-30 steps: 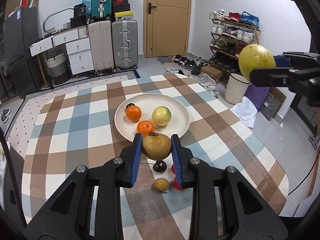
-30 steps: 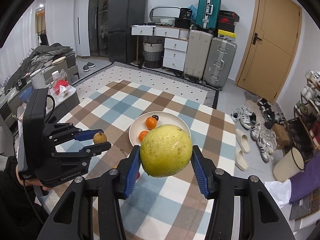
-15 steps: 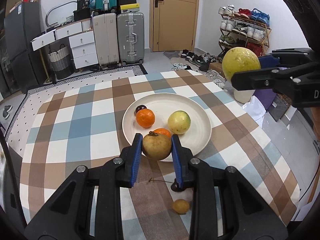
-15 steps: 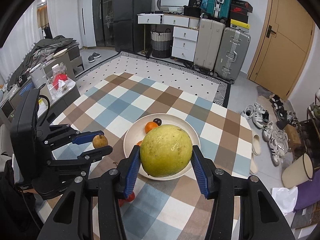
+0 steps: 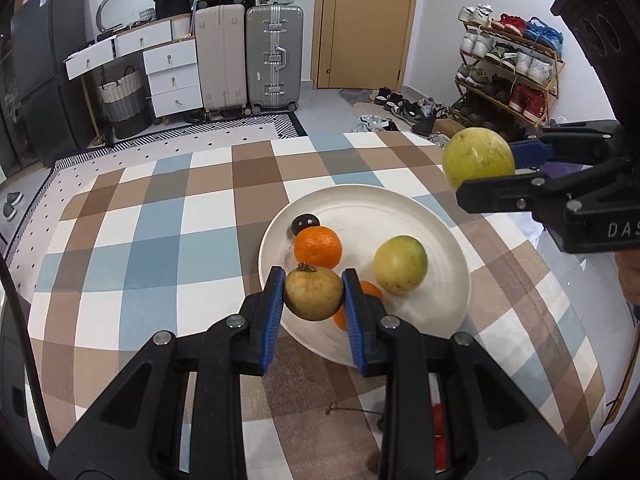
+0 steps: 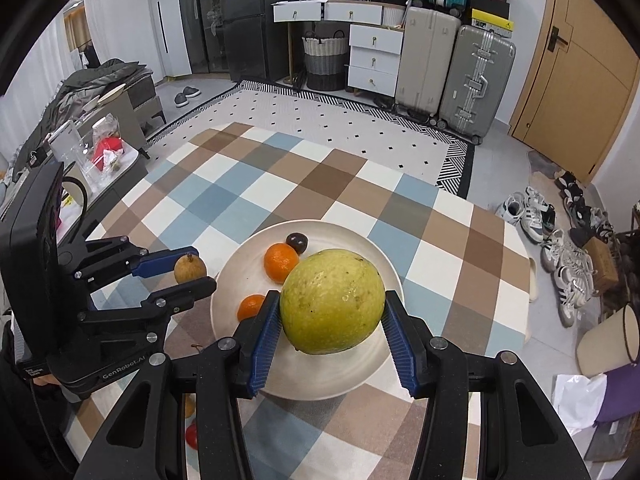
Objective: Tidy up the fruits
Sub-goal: 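Lift and carry the yellow pomelo and brown pear over the plate with both tools, then open both tools to drop the pomelo and pear onto the plate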
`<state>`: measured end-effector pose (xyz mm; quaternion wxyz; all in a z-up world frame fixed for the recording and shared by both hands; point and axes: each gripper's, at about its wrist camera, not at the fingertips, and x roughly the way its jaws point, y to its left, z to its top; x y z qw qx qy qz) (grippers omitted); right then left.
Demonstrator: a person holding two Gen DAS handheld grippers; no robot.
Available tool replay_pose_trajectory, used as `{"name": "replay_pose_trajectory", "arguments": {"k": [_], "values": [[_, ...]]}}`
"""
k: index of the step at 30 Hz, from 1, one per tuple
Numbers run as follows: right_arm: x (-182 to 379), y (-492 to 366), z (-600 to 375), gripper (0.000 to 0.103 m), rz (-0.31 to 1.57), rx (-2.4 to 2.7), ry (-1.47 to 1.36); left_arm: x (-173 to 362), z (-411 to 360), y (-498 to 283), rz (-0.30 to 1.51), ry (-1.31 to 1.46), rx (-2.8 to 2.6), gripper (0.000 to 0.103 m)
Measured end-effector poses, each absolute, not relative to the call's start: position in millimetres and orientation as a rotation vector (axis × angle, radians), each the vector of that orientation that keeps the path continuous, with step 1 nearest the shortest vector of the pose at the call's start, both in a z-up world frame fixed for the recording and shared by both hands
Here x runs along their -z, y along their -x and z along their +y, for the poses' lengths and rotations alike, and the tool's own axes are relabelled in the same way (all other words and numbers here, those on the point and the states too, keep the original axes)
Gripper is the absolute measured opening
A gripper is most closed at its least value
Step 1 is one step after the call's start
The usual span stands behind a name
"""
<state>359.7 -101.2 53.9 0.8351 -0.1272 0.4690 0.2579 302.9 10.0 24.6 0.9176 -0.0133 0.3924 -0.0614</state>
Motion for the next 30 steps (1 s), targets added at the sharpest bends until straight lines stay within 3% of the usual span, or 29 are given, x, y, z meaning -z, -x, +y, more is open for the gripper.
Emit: {"name": "replay_pose_trajectory", "arguments": {"k": [15, 30], "values": [[5.7, -400.2, -88.8, 0.051, 1.079, -0.562, 0.238, 16.4, 11.4, -341.7, 0.877, 0.015, 0.131, 0.026], [29.7, -407.5, -76.1, 0.051, 1.111, -0.585, 0.223, 28.1, 9.7, -350.8, 0.894, 0.021, 0.119, 0.026]]}}
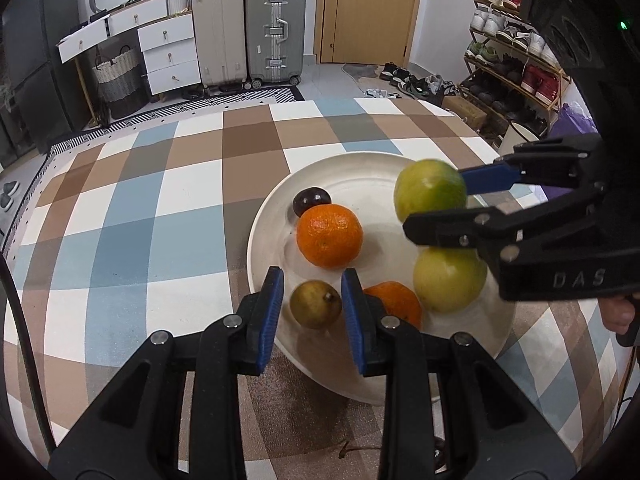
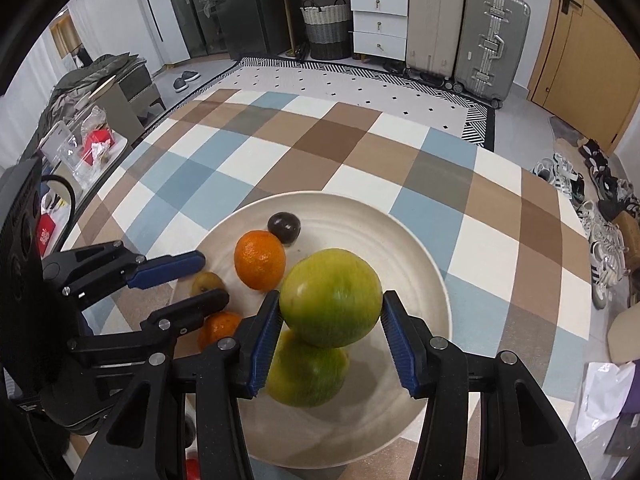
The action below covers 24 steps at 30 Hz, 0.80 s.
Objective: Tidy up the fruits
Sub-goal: 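Open both tools to drop the pomelo and pear onto the plate, then move both open tools back toward the tomatoes and small fruits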
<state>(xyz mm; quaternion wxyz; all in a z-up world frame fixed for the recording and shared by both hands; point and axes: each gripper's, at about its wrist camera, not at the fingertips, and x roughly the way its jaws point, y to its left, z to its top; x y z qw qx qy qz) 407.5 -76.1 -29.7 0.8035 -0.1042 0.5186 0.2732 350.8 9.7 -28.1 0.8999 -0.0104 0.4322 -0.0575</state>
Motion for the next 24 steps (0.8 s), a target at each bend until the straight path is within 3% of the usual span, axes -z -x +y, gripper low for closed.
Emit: {"name": "replay_pose_trajectory", "arguments": {"k": [3, 6, 10, 14, 15, 19, 21, 23, 24], "values": [[28.4, -401.5, -74.9, 0.051, 1.109, -0.596, 0.225, 24.9, 11.3, -346.7, 0.894, 0.026, 0.113, 0.028], [18.1, -392.1, -77.7, 0.051, 1.084, -0.590, 0.229, 20.0, 13.1, -339.9, 0.883, 0.027, 0.097, 0.040], [-0.6, -375.5, -82.4, 0.054, 1.048, -0.580, 0.233, 5.2, 15.0, -319.8, 0.841, 0.030, 0.086, 0.063], [-18.9, -356.0, -87.0, 0.074, 1.007, -0.573, 0.228, -12.0, 15.4, -297.5, 0.798, 0.026, 0.080, 0.082], [-23.0, -351.0, -87.8, 0.080, 0.997, -0.570, 0.227, -16.0, 15.8, -292.1, 0.787, 0.026, 0.080, 0.082], [-36.6, -331.8, -92.4, 0.089, 0.972, -0.558, 0.217, -30.0, 18.1, -270.2, 0.772, 0.035, 0.083, 0.086], [-41.3, -323.0, -96.0, 0.095, 0.969, -0.549, 0.202, -34.5, 18.8, -260.2, 0.763, 0.038, 0.082, 0.091], [-45.1, -315.4, -99.9, 0.101, 0.959, -0.539, 0.187, -38.4, 20.1, -249.2, 0.754, 0.042, 0.074, 0.102], [-46.5, -312.1, -102.0, 0.101, 0.956, -0.536, 0.179, -39.8, 20.6, -244.5, 0.748, 0.044, 0.071, 0.102]]}}
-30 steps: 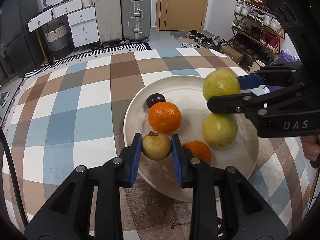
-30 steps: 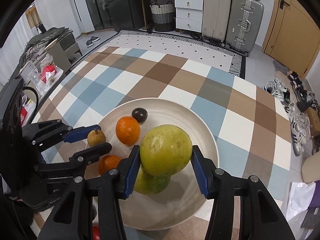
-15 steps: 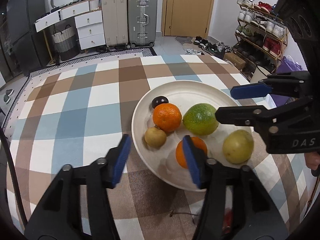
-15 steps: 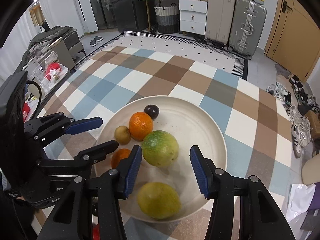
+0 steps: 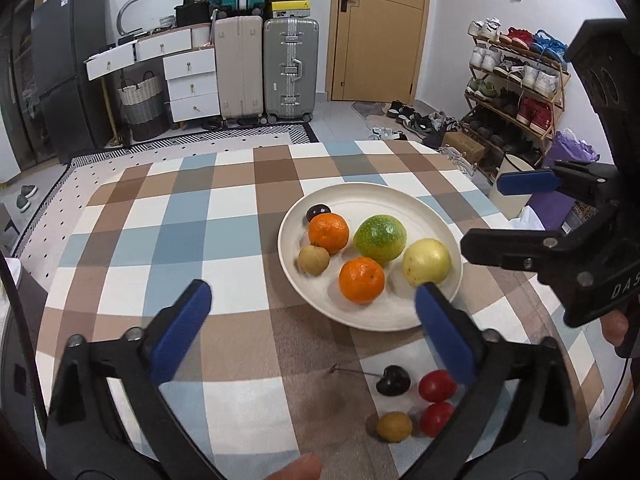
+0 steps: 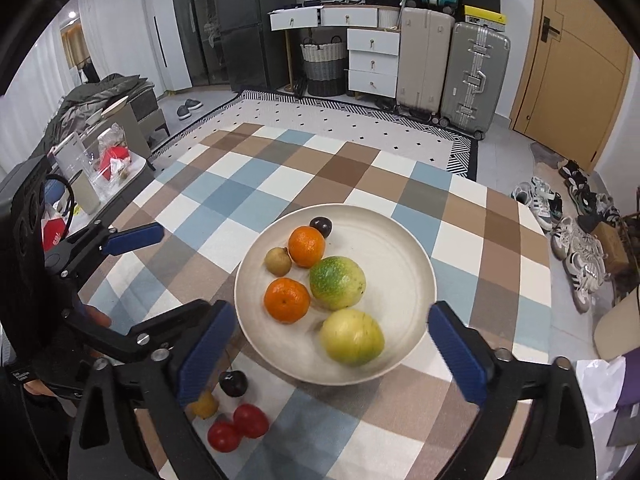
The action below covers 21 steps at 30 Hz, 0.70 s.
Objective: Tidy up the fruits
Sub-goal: 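Move both open tools back toward the tomatoes and small fruits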
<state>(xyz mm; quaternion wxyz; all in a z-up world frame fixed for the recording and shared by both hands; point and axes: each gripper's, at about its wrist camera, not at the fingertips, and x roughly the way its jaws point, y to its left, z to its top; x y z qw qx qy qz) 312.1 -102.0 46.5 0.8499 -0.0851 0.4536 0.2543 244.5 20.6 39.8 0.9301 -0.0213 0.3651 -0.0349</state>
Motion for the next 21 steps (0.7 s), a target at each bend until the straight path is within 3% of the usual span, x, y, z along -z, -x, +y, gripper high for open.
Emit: {"name": "replay_pose_trajectory", "arguments": {"k": [21], "values": [[-45.4, -255.7, -133.3, 0.102, 0.986, -0.405, 0.074, -31.3, 27.4, -185.6, 0.755, 0.063, 0.073, 0.102]]}}
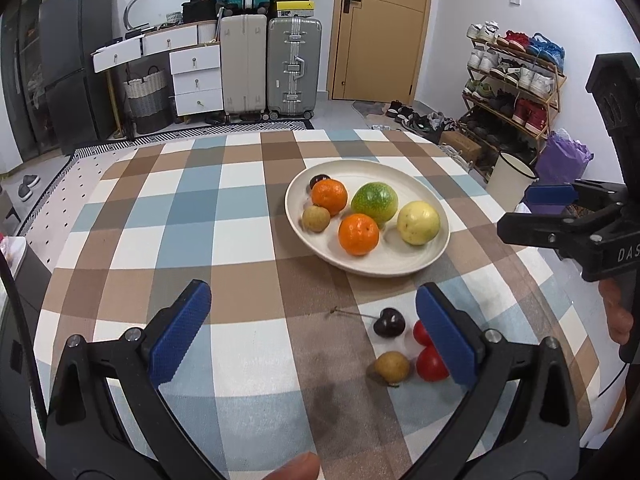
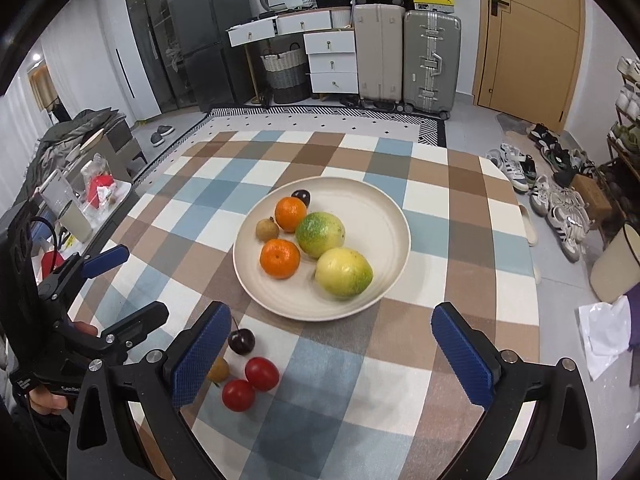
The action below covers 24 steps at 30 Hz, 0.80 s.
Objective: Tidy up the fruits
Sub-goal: 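Move both open tools back toward the tomatoes and small fruits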
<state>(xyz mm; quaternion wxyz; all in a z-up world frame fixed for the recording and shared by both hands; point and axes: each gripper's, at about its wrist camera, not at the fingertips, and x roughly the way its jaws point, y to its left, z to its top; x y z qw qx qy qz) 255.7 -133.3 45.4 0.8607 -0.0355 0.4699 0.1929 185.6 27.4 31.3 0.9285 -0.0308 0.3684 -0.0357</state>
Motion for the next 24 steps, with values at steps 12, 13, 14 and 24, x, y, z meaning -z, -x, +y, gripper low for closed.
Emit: {"name": "replay_pose_trajectory", "arguments": {"k": [12, 13, 14, 24], "values": [[-11.0, -241.9, -125.8, 0.102, 1.042, -0.353, 0.075, -3.3, 34.5, -177.3, 0.787, 0.064, 0.066, 0.102], [-8.7, -241.0, -125.3, 0.102, 1.045, -0.355, 0.074, -1.4, 34.6, -176.8, 0.783, 0.066, 0.063, 0.102], [-6.0, -239.8, -124.7, 0.102, 1.050, -0.359, 0.071, 0.0, 34.4, -176.9, 0.781, 0.066, 0.061, 0.102], [23.8, -218.6, -119.8, 0.102, 1.101, -0.400, 0.048, 17.4, 23.8, -174.2, 0.799, 0.025, 0.090, 0.102]]}}
